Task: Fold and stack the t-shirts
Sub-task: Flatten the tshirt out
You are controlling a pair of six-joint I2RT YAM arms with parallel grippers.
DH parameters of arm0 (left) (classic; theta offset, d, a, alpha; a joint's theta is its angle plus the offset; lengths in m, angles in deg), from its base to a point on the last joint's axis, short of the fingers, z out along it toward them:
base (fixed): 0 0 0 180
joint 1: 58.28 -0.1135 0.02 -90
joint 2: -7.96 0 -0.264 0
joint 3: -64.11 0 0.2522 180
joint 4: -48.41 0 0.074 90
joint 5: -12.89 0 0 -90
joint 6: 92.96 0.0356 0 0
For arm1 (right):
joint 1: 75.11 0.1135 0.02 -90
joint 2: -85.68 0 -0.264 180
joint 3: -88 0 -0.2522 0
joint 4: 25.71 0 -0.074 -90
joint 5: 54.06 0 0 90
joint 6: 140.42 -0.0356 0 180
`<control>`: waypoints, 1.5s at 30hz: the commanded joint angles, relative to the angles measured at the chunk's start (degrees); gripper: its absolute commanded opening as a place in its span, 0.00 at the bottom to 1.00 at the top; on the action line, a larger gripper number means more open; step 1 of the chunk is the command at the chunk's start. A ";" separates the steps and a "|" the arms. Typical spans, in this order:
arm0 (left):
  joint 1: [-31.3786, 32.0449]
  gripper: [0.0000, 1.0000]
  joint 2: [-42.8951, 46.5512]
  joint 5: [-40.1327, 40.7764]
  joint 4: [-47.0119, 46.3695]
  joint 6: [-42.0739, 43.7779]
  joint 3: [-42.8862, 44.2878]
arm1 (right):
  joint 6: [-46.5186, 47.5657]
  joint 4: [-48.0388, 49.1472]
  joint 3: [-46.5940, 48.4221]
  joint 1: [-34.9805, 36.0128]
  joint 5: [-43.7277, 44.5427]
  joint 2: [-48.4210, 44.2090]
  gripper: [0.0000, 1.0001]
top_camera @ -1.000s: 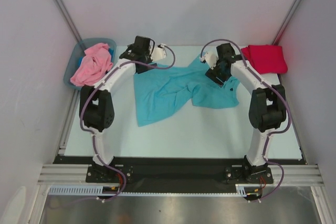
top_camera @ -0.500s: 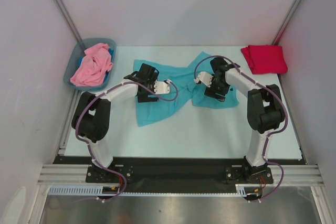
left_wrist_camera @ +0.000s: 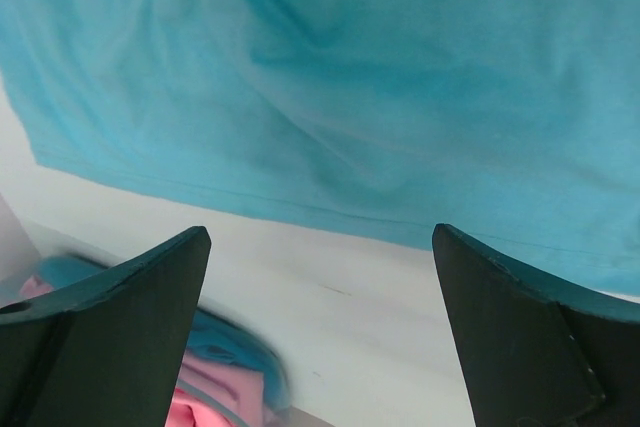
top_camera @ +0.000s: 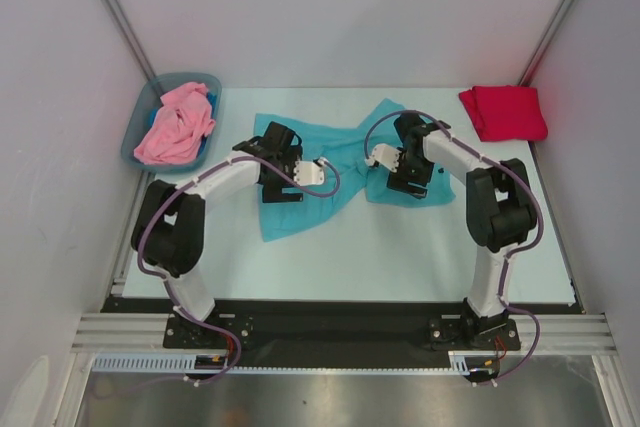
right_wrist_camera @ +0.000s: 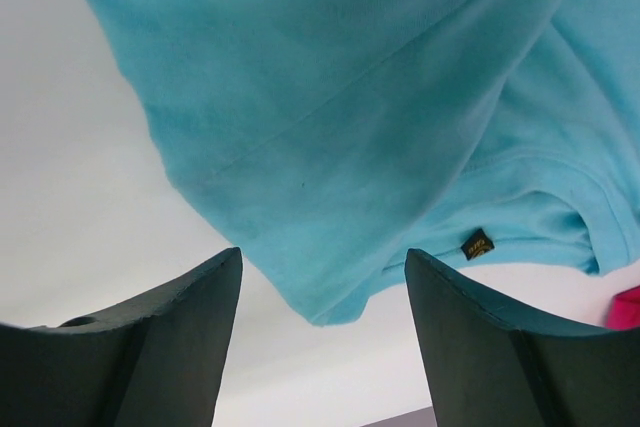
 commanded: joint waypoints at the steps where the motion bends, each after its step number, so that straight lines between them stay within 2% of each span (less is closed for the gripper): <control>1: 0.98 1.00 -1.31 -3.33 5.60 0.29 3.52 | -0.82 -0.58 3.50 0.53 0.05 2.88 0.72; 14: 1.25 1.00 -6.58 -2.71 8.86 -1.55 5.99 | -6.62 0.47 9.39 -1.23 0.49 9.30 0.69; 24: 1.25 1.00 -10.45 -0.43 10.79 -1.38 6.34 | -7.24 -1.11 11.33 -2.55 0.75 11.58 0.69; 32: 1.16 1.00 -11.07 -0.43 12.99 0.02 5.82 | -5.40 -4.97 13.00 -4.83 0.31 12.47 0.69; 45: -1.12 1.00 -10.37 7.30 16.51 6.61 -0.07 | -1.27 -10.77 12.39 -10.19 1.02 11.15 0.69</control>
